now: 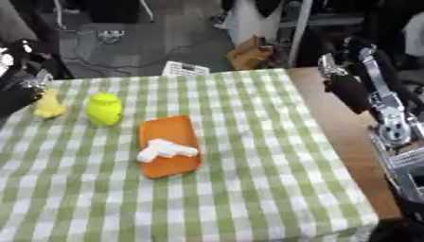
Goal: Pick up objects on the table and place them in the box.
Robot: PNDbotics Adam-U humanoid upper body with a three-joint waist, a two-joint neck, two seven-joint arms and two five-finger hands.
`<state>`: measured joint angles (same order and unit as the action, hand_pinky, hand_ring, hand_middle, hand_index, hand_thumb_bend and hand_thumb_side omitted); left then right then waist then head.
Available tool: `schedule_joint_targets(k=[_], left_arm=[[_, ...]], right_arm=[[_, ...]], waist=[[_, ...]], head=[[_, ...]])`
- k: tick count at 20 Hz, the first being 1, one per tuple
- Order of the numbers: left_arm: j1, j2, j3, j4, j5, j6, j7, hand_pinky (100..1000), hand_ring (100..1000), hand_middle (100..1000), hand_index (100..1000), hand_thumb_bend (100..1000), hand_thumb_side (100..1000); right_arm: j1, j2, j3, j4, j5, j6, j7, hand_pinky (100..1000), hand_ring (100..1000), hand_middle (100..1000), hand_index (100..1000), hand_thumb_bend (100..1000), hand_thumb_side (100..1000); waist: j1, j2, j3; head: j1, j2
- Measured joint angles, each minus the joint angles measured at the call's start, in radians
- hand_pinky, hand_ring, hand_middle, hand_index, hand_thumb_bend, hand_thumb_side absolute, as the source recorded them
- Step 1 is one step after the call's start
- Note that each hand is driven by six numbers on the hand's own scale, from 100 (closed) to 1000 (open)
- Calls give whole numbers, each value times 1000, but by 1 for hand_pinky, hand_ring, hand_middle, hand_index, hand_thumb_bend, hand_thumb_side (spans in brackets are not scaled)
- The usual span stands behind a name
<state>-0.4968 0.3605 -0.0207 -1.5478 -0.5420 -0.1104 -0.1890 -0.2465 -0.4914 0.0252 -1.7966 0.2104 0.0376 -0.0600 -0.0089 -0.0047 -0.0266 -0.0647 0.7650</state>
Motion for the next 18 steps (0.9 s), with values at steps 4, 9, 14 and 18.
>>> schedule_joint_targets(k=[4,9,14,18], left_arm=[[-16,0,-1,12,-30,1,-2,592,719,802,839,251,705],[-16,0,-5,15,-40,0,-1,591,718,801,838,247,716],[-16,0,-5,23,-44,0,-1,588,710,788,836,257,717],[-19,-1,-3,53,-84,1,-5,593,713,792,836,275,703]], right_arm=[[0,0,0,0,0,0,0,358,571,600,828,123,625],[0,-1,1,2,0,2,2,358,571,600,828,136,619],[-11,-7,6,6,-3,1,5,357,571,601,834,138,623],[-15,2,6,7,-9,1,5,356,571,602,834,134,622]], waist=[[0,0,-1],[0,0,-10],[0,1,-29],[-2,6,0]], head=[[6,0],[59,0],[70,0],[16,0]])
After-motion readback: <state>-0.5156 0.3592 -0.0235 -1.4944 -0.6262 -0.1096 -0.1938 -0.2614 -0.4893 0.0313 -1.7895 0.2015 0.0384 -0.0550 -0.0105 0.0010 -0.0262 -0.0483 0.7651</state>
